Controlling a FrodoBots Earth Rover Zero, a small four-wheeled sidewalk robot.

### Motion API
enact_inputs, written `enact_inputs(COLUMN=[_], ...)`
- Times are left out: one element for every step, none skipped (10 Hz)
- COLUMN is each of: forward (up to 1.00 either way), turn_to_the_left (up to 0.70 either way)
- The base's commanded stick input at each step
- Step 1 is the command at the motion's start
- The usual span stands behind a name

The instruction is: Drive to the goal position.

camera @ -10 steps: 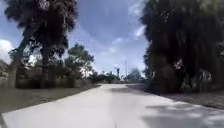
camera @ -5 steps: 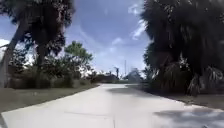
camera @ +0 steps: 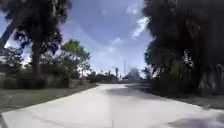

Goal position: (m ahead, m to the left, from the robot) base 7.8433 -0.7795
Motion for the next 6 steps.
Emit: enact_inputs(forward=[0.85,0.85,0.85,0.85,0.85,0.85], turn_to_the_left=[0.04,0.04,0.04,0.04,0.04,0.04])
